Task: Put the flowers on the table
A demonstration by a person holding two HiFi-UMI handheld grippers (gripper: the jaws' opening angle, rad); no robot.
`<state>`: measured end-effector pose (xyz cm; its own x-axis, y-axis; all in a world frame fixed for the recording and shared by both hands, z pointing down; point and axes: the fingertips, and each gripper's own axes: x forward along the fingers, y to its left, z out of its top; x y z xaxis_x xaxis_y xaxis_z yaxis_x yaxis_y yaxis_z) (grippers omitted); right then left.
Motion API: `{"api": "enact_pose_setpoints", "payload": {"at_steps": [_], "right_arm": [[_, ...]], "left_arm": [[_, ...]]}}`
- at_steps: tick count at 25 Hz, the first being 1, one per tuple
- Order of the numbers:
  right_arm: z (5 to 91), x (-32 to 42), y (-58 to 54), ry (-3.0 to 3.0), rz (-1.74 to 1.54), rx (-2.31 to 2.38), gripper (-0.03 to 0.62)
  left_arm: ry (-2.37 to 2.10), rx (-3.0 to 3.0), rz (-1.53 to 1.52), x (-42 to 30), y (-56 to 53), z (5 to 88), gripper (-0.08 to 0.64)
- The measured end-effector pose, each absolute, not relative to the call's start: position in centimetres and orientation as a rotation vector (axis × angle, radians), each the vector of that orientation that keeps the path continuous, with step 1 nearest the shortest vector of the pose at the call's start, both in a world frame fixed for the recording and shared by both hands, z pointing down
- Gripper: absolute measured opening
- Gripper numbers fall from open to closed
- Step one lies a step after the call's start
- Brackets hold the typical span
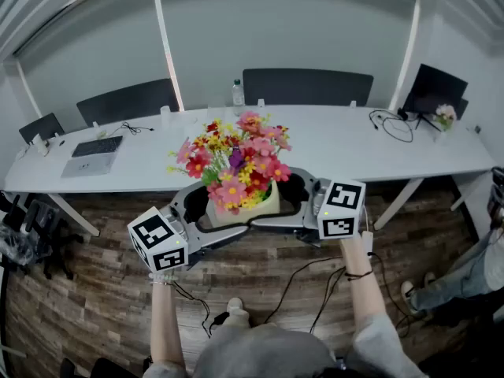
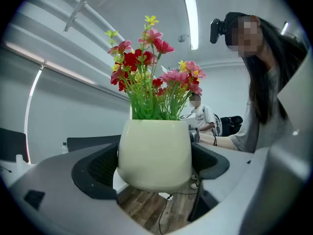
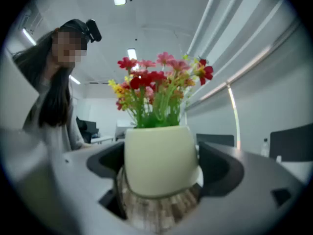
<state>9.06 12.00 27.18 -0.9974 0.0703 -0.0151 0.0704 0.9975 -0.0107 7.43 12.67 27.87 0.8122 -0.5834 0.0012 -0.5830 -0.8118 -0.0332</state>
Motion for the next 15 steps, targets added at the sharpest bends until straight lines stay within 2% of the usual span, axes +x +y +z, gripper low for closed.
{"api": "enact_pose_setpoints", "payload": {"at_steps": [15], "right_arm": [[27.08,9.38,12.24,3.102,-0.033,0.089,0.46]], "left_arm": [[0.95,-2.982,0.043,7.58,12.91,27.91,0.463]]}}
